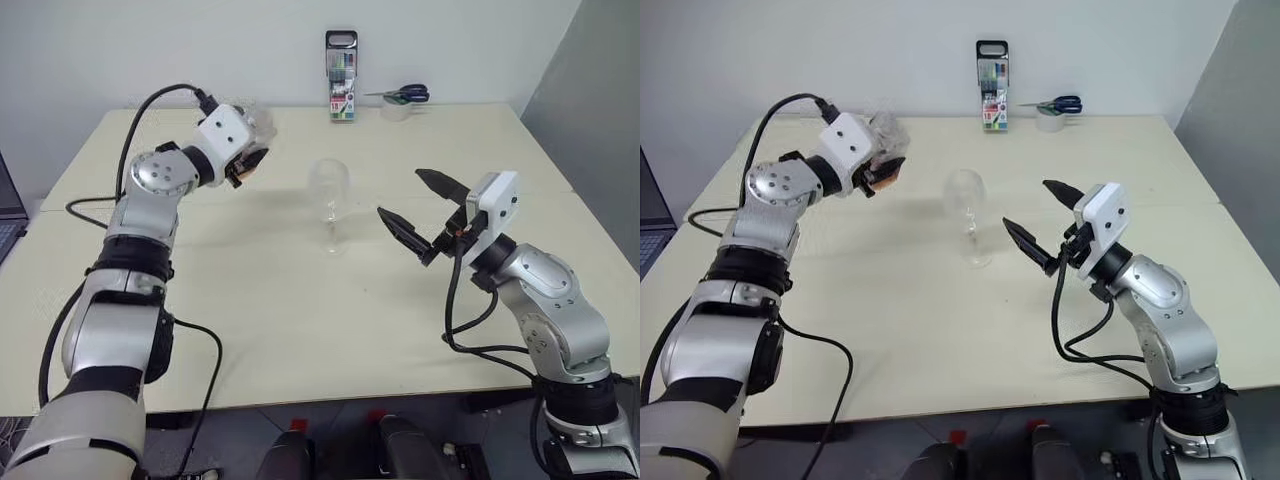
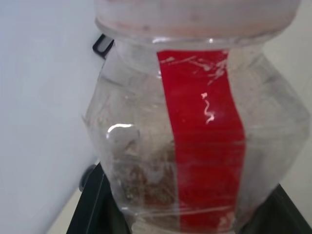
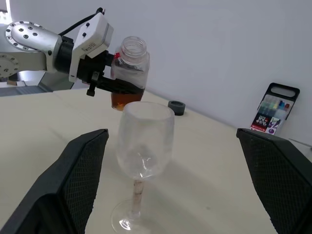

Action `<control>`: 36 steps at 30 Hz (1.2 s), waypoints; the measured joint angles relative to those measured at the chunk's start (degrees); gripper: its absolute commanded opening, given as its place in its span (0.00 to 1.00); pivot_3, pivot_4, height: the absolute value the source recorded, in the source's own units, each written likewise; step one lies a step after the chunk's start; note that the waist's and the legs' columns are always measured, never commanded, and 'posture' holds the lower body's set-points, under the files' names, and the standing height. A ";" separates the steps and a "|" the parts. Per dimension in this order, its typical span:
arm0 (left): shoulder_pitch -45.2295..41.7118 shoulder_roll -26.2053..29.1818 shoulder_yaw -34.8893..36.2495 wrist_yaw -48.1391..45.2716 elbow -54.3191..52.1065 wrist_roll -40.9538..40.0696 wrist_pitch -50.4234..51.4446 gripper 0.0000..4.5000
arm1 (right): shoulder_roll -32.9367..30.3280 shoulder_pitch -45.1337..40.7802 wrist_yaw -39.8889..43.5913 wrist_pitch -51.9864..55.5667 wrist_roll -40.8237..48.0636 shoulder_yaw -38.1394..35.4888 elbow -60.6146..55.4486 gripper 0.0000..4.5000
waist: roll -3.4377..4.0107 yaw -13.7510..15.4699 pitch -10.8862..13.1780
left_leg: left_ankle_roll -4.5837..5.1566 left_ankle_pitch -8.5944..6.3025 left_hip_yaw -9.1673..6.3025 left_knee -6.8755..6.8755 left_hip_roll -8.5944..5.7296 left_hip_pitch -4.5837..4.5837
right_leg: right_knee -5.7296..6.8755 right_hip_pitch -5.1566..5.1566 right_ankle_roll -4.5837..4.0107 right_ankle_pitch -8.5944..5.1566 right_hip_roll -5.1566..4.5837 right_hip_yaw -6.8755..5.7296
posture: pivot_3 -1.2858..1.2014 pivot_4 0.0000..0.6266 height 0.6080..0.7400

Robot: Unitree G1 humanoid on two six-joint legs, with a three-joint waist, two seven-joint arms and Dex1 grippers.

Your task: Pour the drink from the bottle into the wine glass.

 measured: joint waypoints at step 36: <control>-14.48 -1.43 -14.15 10.28 16.59 23.17 -23.69 0.40 | 3.85 -1.69 -1.24 -1.18 -2.25 0.89 1.12 1.00 | -0.01 -0.01 0.00 | 0.04 0.01 0.14 0.13 -0.09 -0.07 | 0.22 -0.12 0.01 -0.01 0.05 0.06 | 0.52 0.24 1.00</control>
